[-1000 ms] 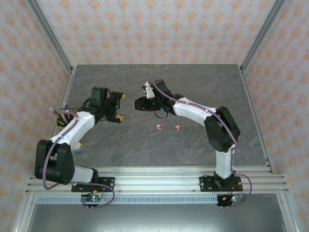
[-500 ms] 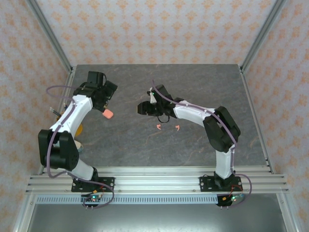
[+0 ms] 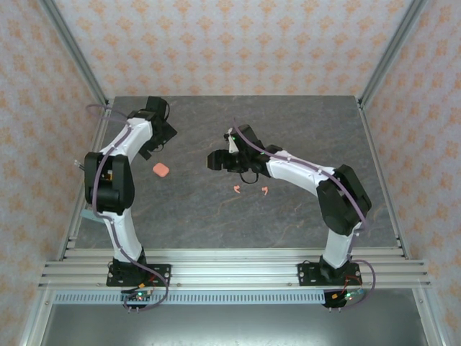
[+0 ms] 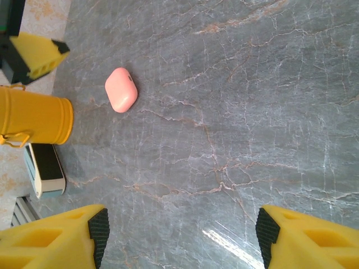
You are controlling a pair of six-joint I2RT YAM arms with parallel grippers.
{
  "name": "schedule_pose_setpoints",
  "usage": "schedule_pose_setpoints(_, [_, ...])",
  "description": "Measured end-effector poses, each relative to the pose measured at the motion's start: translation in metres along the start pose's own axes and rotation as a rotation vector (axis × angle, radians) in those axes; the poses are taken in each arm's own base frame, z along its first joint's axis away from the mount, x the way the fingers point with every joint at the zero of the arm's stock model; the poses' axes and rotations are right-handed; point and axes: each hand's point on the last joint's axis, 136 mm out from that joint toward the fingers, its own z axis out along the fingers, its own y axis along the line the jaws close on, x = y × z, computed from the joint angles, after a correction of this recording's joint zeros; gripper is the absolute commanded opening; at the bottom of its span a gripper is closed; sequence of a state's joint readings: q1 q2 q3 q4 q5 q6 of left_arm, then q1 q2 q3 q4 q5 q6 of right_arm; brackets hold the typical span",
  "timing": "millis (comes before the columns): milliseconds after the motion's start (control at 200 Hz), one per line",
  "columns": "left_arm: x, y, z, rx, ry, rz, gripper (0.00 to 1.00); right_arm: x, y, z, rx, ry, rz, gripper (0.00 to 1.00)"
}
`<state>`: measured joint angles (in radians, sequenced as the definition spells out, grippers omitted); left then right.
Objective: Insert wireless bluetooth earbuds into charging case
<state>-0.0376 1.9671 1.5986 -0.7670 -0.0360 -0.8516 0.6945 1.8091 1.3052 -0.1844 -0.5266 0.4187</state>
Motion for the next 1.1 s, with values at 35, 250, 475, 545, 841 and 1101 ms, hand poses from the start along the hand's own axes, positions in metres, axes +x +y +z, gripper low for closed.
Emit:
schedule_pose_setpoints(35, [-0.002, -0.002, 0.005, -0.006, 0.001, 0.009, 1.0, 0.002, -0.001, 0.0, 0.006, 0.007, -0.005, 0.71])
schedule_pose_setpoints(250, [0.009, 0.004, 0.041, -0.072, 0.052, 0.054, 1.0, 0.002, -0.002, -0.008, 0.037, 0.025, -0.041, 0.71])
schedule_pose_setpoints(475, [0.022, 0.013, 0.051, -0.091, 0.086, 0.061, 1.0, -0.016, 0.005, -0.032, 0.033, -0.034, -0.063, 0.71])
schedule_pose_setpoints(545, [0.032, 0.018, 0.056, -0.099, 0.111, 0.068, 1.0, -0.02, 0.006, -0.037, 0.034, -0.049, -0.067, 0.71])
schedule_pose_setpoints(841, [0.069, 0.011, 0.049, -0.059, 0.143, 0.121, 1.0, -0.022, 0.005, -0.046, 0.051, -0.06, -0.066, 0.71])
schedule_pose_setpoints(1101, [0.128, -0.02, 0.012, 0.079, 0.157, 0.185, 1.0, -0.022, 0.005, -0.05, 0.053, -0.065, -0.062, 0.71])
